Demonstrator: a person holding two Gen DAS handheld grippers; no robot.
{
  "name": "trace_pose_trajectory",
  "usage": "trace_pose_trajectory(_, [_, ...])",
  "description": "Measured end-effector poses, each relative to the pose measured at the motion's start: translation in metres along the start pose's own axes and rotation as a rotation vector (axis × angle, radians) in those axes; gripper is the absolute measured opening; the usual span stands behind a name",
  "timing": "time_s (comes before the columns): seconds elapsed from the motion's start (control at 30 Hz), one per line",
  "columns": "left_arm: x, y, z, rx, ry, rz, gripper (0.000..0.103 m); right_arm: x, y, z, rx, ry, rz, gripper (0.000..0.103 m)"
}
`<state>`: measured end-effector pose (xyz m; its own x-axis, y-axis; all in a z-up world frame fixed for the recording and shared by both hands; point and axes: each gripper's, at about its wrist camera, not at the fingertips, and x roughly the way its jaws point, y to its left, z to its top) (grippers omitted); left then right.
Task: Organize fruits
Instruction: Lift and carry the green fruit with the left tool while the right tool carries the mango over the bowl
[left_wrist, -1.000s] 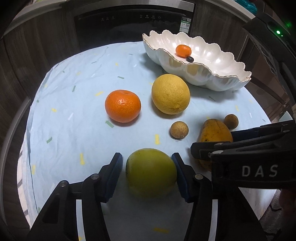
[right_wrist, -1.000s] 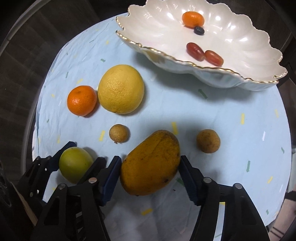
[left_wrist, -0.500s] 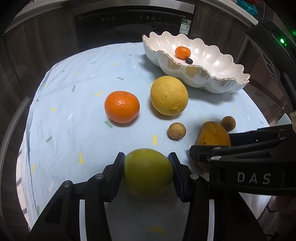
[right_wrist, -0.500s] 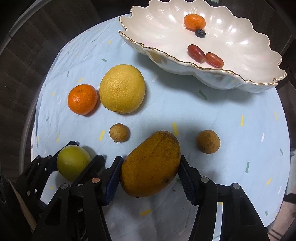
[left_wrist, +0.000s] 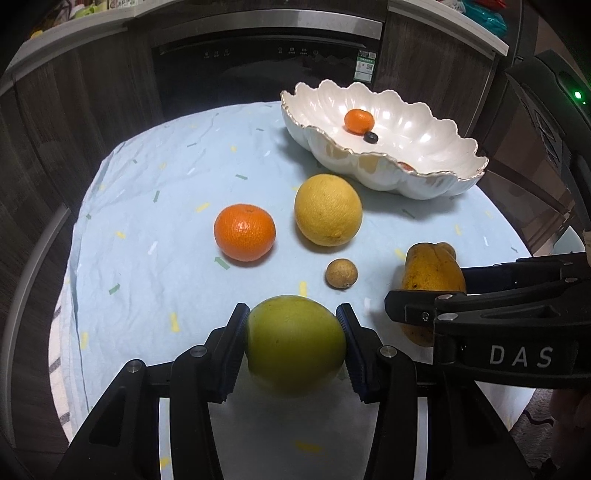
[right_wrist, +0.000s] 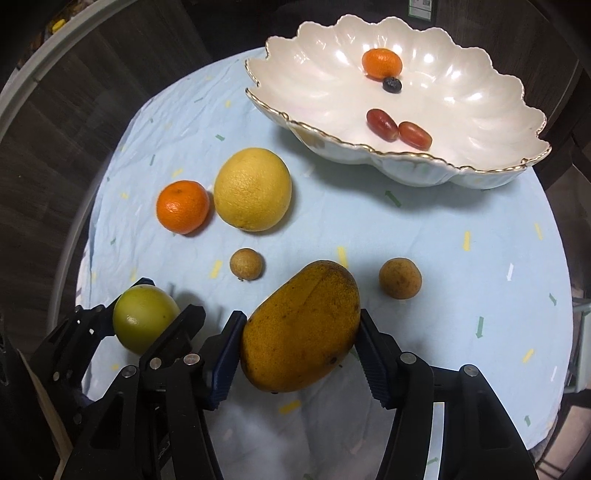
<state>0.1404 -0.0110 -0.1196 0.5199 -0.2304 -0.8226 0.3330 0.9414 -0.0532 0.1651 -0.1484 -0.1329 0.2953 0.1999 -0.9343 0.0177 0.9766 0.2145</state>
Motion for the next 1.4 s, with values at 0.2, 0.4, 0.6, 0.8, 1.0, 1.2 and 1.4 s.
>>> trace_pose_trajectory(0.2, [-0.011, -0.007, 0.005, 0.006, -0.019, 0.011, 0.047, -0.016, -0.006, -0.002, 0.000, -0.036, 0.010, 0.059])
trace_pose_trajectory(0.4, [-0.022, -0.016, 0.013, 0.024, -0.041, 0.019, 0.047, -0.031, -0.010, -0.002, -0.001, -0.081, 0.015, 0.059])
trace_pose_trajectory(0.6, [-0.029, -0.023, 0.019, 0.032, -0.054, 0.028, 0.047, -0.044, -0.016, -0.005, -0.006, -0.121, 0.010, 0.059])
trace_pose_trajectory(0.8, [-0.035, -0.030, 0.027, 0.044, -0.064, 0.030, 0.047, -0.057, -0.024, -0.005, -0.010, -0.166, 0.007, 0.059])
trace_pose_trajectory(1.0, [-0.041, -0.037, 0.035, 0.056, -0.079, 0.029, 0.047, -0.068, -0.031, -0.004, -0.015, -0.203, 0.006, 0.059])
trace_pose_trajectory(1.2, [-0.045, -0.044, 0.044, 0.069, -0.093, 0.026, 0.047, -0.080, -0.038, -0.002, -0.023, -0.245, -0.002, 0.059])
trace_pose_trajectory(1.4, [-0.045, -0.052, 0.054, 0.079, -0.103, 0.025, 0.047, -0.087, -0.047, 0.001, -0.026, -0.277, -0.009, 0.059])
